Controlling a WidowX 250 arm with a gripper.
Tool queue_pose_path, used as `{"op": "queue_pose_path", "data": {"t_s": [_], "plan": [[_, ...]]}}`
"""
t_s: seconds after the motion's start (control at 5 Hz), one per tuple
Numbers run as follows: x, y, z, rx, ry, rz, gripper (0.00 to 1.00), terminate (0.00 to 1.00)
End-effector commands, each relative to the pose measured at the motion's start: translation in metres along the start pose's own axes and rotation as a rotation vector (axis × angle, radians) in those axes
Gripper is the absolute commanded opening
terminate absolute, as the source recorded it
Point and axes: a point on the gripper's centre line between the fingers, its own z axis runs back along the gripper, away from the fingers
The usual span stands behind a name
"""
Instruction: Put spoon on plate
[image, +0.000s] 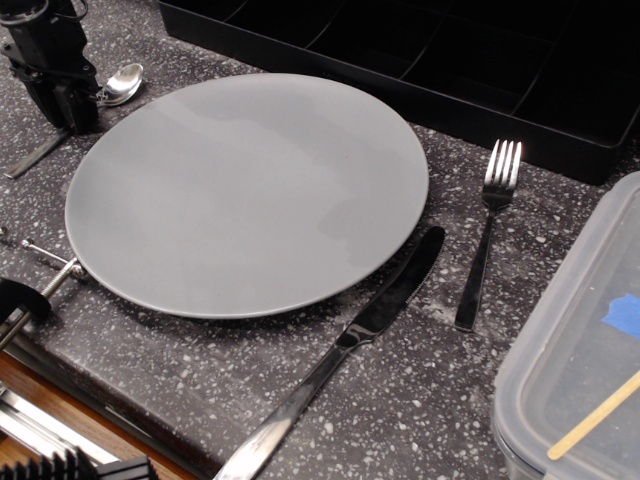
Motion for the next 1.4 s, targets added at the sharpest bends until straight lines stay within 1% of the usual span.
{"op": "queue_pose_path", "data": {"t_s": [0.0, 0.2, 0.4, 0.6, 0.8, 1.0, 1.2], "plan": [[0.011, -0.002, 0.023, 0.014, -0.044, -0.004, 0.0, 0.0], [0.016, -0.011, 0.048, -0.016, -0.067, 0.017, 0.0, 0.0], [0.027, -0.028, 0.089, -0.102, -0.083, 0.037, 0.0, 0.0], [0.031, -0.055, 0.124, -0.175, -0.077, 0.034, 0.0, 0.0], [0.028, -0.083, 0.141, -0.203, -0.063, 0.042, 0.0, 0.0], [0.016, -0.115, 0.132, -0.169, -0.053, 0.026, 0.0, 0.0], [0.007, -0.123, 0.108, -0.118, -0.029, 0.01, 0.0, 0.0]]}}
